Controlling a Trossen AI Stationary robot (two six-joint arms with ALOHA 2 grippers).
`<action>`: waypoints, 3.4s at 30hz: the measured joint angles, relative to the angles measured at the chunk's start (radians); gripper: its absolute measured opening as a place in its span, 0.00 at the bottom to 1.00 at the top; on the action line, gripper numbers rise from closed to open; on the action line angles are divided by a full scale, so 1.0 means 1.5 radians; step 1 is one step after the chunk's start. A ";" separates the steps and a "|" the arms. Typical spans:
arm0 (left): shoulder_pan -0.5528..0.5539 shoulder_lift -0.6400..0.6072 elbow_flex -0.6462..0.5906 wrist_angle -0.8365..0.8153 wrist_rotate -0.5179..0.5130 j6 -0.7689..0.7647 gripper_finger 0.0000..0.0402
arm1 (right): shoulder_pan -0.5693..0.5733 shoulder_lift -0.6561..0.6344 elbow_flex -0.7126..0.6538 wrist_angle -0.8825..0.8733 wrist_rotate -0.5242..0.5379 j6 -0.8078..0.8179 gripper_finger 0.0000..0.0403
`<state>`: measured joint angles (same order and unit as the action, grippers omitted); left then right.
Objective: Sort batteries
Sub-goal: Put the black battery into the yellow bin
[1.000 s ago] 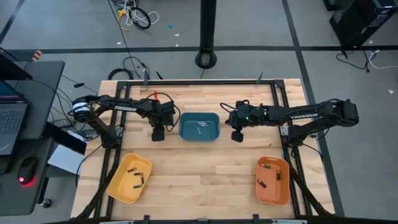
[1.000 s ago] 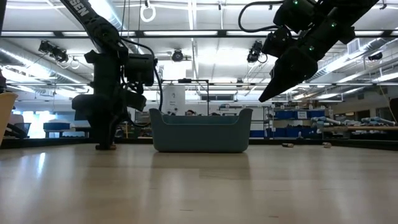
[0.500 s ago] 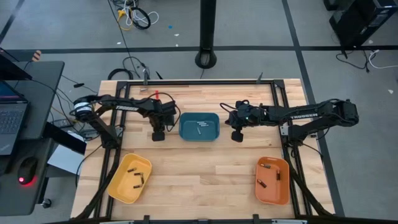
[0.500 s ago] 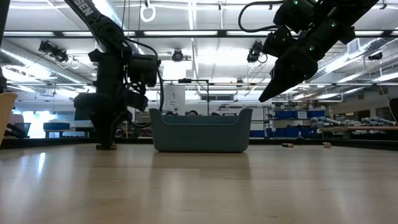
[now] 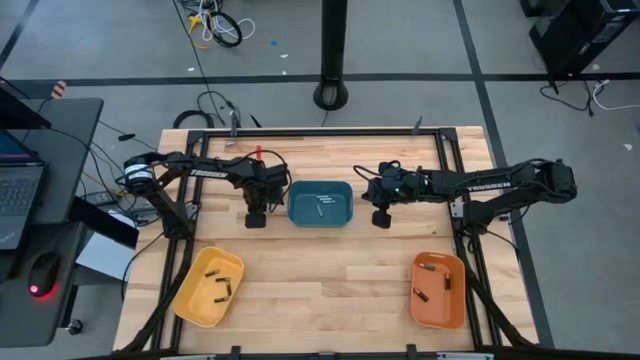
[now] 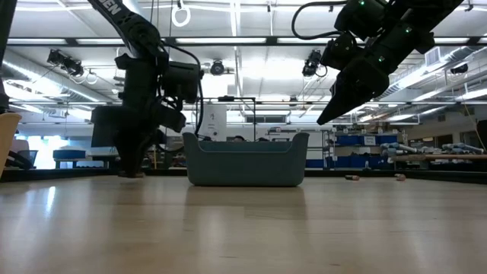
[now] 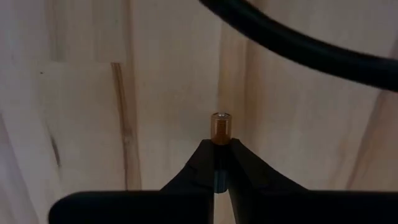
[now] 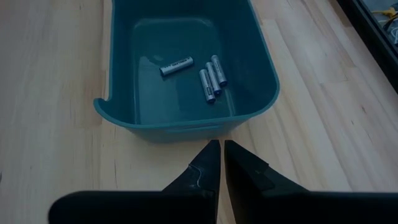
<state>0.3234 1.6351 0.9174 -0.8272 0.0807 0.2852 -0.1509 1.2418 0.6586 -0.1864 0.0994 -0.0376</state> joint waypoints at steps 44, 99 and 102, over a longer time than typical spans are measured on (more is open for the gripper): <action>-0.686 -0.153 0.124 -0.197 0.078 -0.814 0.06 | 0.000 0.000 0.000 0.030 -0.007 -0.037 0.08; -0.535 -0.274 0.023 0.092 -0.191 -0.638 0.02 | -0.004 -0.010 0.000 -0.052 0.062 -0.045 0.12; -0.470 -0.309 -0.044 0.255 -0.193 -0.487 0.02 | -0.012 -0.015 0.000 -0.094 0.078 -0.014 0.10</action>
<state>-0.3811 1.1715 0.8511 -0.4450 -0.2088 -0.4459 -0.1687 1.2200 0.6586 -0.3271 0.2169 -0.0592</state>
